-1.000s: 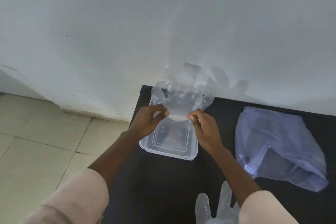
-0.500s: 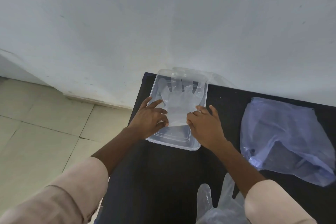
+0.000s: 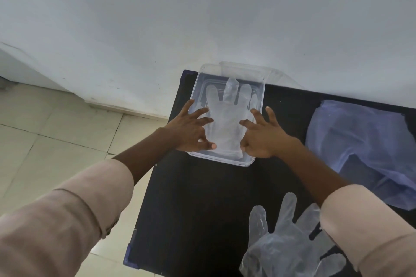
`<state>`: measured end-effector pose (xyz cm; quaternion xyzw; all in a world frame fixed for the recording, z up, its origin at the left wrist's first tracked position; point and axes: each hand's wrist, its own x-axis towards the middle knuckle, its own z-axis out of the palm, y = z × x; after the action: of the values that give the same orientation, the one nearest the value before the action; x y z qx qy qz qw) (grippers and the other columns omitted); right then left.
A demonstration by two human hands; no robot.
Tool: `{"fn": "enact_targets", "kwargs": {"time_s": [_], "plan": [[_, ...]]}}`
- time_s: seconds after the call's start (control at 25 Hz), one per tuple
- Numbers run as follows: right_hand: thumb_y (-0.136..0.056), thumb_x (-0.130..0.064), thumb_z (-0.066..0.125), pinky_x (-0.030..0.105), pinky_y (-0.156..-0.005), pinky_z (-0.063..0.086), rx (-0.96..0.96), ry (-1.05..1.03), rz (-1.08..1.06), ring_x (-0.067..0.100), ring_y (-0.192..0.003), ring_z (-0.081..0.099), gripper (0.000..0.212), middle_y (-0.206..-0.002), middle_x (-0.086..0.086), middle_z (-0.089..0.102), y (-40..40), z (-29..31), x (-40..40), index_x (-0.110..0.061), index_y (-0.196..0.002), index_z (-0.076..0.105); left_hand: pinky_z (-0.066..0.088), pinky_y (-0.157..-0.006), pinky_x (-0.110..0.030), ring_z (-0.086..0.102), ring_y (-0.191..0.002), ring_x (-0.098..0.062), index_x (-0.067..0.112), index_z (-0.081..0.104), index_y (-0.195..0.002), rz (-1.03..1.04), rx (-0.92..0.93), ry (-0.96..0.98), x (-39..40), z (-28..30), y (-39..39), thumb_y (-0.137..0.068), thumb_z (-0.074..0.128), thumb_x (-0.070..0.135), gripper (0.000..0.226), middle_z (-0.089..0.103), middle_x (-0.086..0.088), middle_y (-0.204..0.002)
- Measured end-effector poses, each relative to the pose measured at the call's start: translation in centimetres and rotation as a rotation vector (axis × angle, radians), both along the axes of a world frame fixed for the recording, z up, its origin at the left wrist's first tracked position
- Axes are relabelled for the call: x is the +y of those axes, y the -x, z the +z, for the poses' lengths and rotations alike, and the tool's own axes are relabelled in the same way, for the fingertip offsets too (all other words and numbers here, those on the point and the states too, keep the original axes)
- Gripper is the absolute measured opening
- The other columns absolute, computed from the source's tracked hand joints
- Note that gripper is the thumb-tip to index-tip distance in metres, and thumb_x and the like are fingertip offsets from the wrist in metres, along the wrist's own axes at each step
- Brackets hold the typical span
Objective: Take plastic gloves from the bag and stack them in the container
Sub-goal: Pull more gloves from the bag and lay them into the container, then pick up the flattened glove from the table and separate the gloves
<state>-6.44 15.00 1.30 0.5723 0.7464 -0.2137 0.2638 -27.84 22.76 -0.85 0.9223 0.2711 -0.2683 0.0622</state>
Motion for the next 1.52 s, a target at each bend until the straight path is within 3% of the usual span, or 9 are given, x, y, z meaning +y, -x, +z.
{"fn": "enact_targets", "kwargs": {"time_s": [0.12,0.32,0.4,0.52,0.64,0.8,1.24,1.4,1.52], "plan": [[-0.095,-0.040,0.040,0.061,-0.110,-0.018,-0.011,0.003,0.015,0.037,-0.148,-0.012,0.035,-0.162,0.004,0.016,0.1,0.3,0.2,-0.034,-0.119,0.064,-0.009,-0.114,-0.062,0.003,-0.151,-0.023,0.037,0.070,-0.113,0.005,0.007,0.001,-0.1,0.0,-0.2,-0.090,0.021,0.070,0.064,0.025,0.008,-0.161],[-0.093,-0.029,0.051,0.050,-0.114,0.020,0.329,-0.370,-0.175,0.026,-0.143,0.028,0.034,-0.148,0.005,0.045,0.5,1.9,-1.5,-0.026,-0.126,0.059,-0.003,-0.118,-0.055,0.009,-0.150,-0.024,0.032,0.071,-0.114,0.058,-0.113,0.059,-0.1,0.7,-0.2,-0.093,0.040,0.059,0.046,0.027,0.002,-0.161],[-0.090,-0.025,0.058,0.046,-0.109,0.034,0.495,-0.526,-0.324,0.023,-0.132,0.044,0.032,-0.138,0.005,0.055,0.4,2.7,-2.8,-0.021,-0.122,0.061,0.012,-0.119,-0.050,0.029,-0.144,-0.023,0.027,0.070,-0.117,0.150,-0.318,0.132,-0.9,1.3,-0.2,-0.094,0.051,0.047,0.036,0.044,-0.003,-0.152],[-0.090,-0.018,0.063,0.026,-0.093,0.045,0.818,-0.611,-0.731,0.013,-0.108,0.057,0.026,-0.120,0.002,0.064,0.7,3.9,-5.4,-0.015,-0.116,0.062,0.042,-0.105,-0.037,0.058,-0.119,-0.019,0.021,0.068,-0.119,0.504,-0.819,0.323,-3.8,3.1,-1.1,-0.091,0.064,0.026,0.029,0.066,-0.002,-0.128],[-0.091,-0.015,0.061,0.027,-0.079,0.050,1.129,-0.483,-1.184,0.013,-0.096,0.064,0.015,-0.105,0.001,0.068,1.7,4.6,-8.5,-0.016,-0.105,0.065,0.047,-0.091,-0.026,0.066,-0.103,-0.017,0.017,0.071,-0.110,0.780,-1.025,0.555,-7.5,6.6,-2.5,-0.090,0.066,0.018,0.021,0.072,-0.003,-0.113],[-0.094,-0.017,0.056,0.040,-0.084,0.055,1.255,-0.364,-1.390,0.021,-0.099,0.066,0.012,-0.105,0.005,0.071,3.1,5.3,-13.9,-0.021,-0.097,0.067,0.051,-0.090,-0.037,0.068,-0.100,-0.022,0.019,0.070,-0.107,0.830,-0.953,0.857,-13.0,9.5,-2.8,-0.093,0.060,0.021,0.018,0.072,-0.007,-0.109],[-0.095,-0.024,0.056,0.040,-0.089,0.052,1.161,-0.361,-1.636,0.020,-0.104,0.064,0.014,-0.108,0.004,0.071,5.3,3.6,-29.9,-0.020,-0.102,0.067,0.046,-0.085,-0.036,0.063,-0.088,-0.016,0.016,0.069,-0.110,0.893,-0.778,1.037,-27.7,5.5,-1.9,-0.094,0.058,0.019,0.020,0.073,-0.005,-0.105],[-0.096,-0.023,0.055,0.034,-0.080,0.051,1.121,-0.335,-1.744,0.020,-0.100,0.065,0.015,-0.107,0.005,0.069,5.5,1.3,-33.1,-0.015,-0.103,0.066,0.049,-0.077,-0.030,0.062,-0.091,-0.020,0.011,0.068,-0.112,0.970,-0.755,1.065,-30.1,3.6,-2.2,-0.096,0.055,0.015,0.021,0.070,-0.009,-0.106],[-0.091,-0.013,0.058,0.031,-0.069,0.050,1.119,-0.312,-1.955,0.022,-0.088,0.065,0.008,-0.098,0.009,0.070,6.0,-1.4,-35.9,-0.013,-0.090,0.066,0.047,-0.074,-0.030,0.061,-0.088,-0.018,0.012,0.068,-0.109,1.040,-0.692,1.054,-31.6,1.1,-1.5,-0.094,0.056,0.014,0.020,0.070,-0.008,-0.102]]}}
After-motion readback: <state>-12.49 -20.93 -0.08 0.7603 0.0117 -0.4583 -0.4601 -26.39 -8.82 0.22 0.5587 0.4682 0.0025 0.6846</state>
